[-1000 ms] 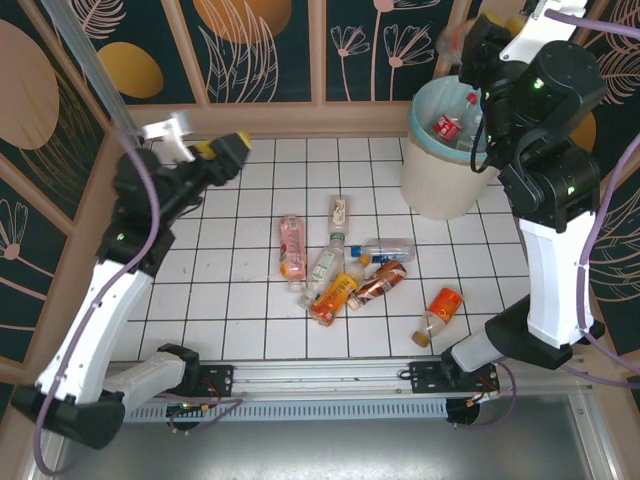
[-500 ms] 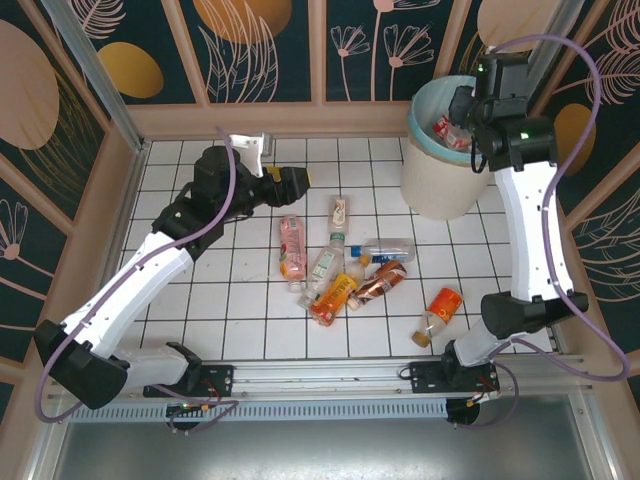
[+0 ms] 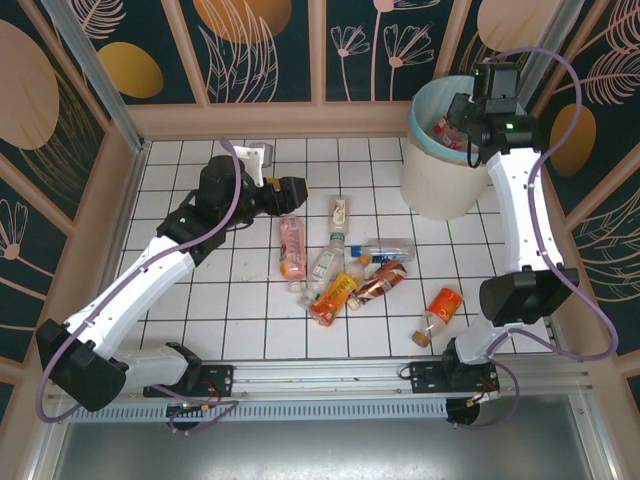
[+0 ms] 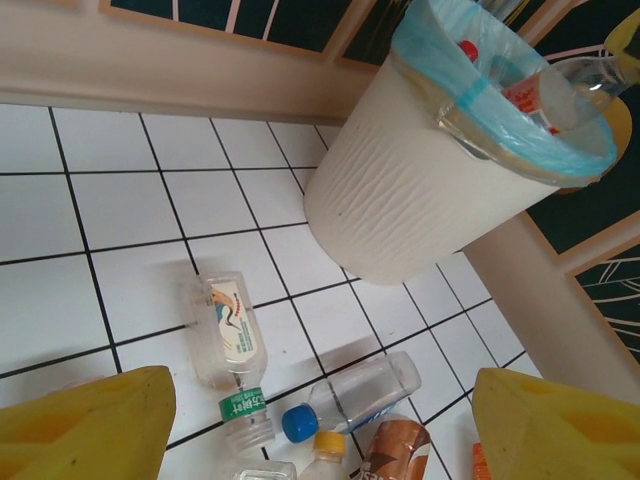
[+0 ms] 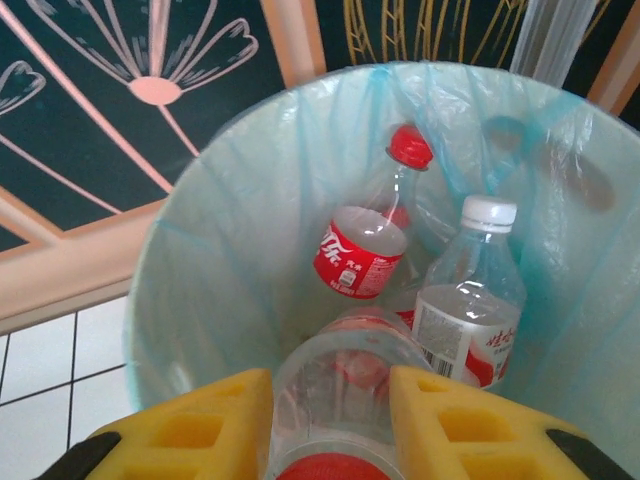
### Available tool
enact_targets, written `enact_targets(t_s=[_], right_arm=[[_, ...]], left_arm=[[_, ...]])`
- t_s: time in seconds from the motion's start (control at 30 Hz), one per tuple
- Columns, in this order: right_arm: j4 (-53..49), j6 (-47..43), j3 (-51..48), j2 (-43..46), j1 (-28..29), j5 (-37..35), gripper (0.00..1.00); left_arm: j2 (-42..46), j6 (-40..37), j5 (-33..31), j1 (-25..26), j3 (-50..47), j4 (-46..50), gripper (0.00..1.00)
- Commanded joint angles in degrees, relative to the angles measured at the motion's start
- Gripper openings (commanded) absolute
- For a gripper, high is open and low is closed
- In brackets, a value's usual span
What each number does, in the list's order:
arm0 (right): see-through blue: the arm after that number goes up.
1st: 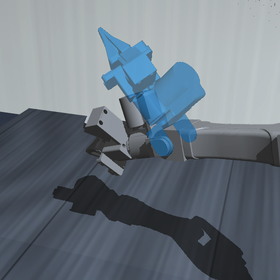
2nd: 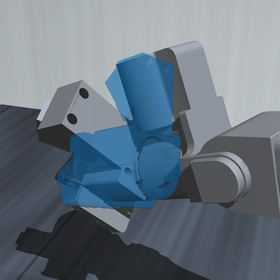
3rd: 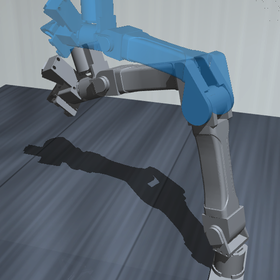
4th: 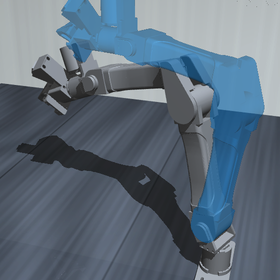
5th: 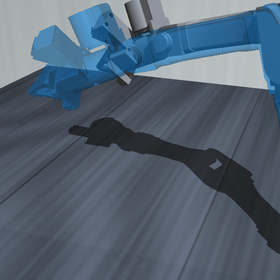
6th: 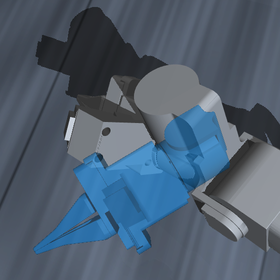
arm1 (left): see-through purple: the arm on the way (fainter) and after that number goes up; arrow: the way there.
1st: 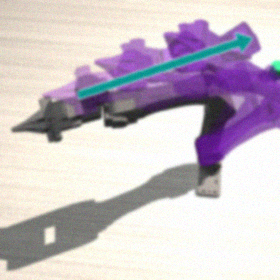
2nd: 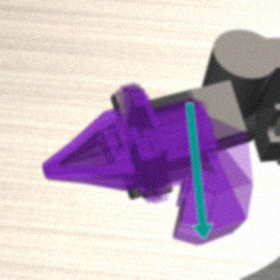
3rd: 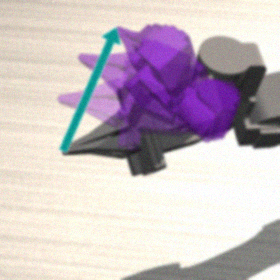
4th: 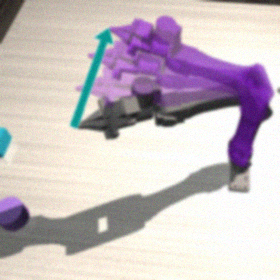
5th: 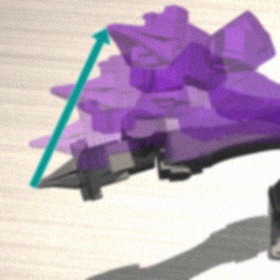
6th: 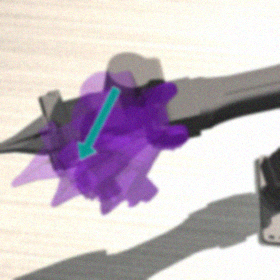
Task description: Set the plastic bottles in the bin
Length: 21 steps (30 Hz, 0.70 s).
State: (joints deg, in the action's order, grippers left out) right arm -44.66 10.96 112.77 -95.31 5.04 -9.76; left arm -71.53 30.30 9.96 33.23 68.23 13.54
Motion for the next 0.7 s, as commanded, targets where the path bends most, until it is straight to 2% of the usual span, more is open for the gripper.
enact_targets(t_s=[0.0,0.1,0.5,0.67], right_arm=[[-2.49,1.64,-3.02,-2.24,-1.03,3.67,0.06],[-3.10,1.52,-3.43,-3.96,-2.03,3.91,0.12],[-2.26,2.11,-3.98,-10.55,-3.22,6.16,0.16],[-4.87,2.75,-1.50,-13.93,-3.69,5.62,0.17]], left_arm=[[-0.17,0.90,-0.42,0.25,0.06,-1.88,0.78],[-0.71,1.15,-0.21,0.25,0.30,-2.35,0.78],[-0.48,2.58,-1.08,0.25,-0.02,-2.71,0.78],[0.05,2.91,-1.89,0.24,-0.12,-2.32,0.78]])
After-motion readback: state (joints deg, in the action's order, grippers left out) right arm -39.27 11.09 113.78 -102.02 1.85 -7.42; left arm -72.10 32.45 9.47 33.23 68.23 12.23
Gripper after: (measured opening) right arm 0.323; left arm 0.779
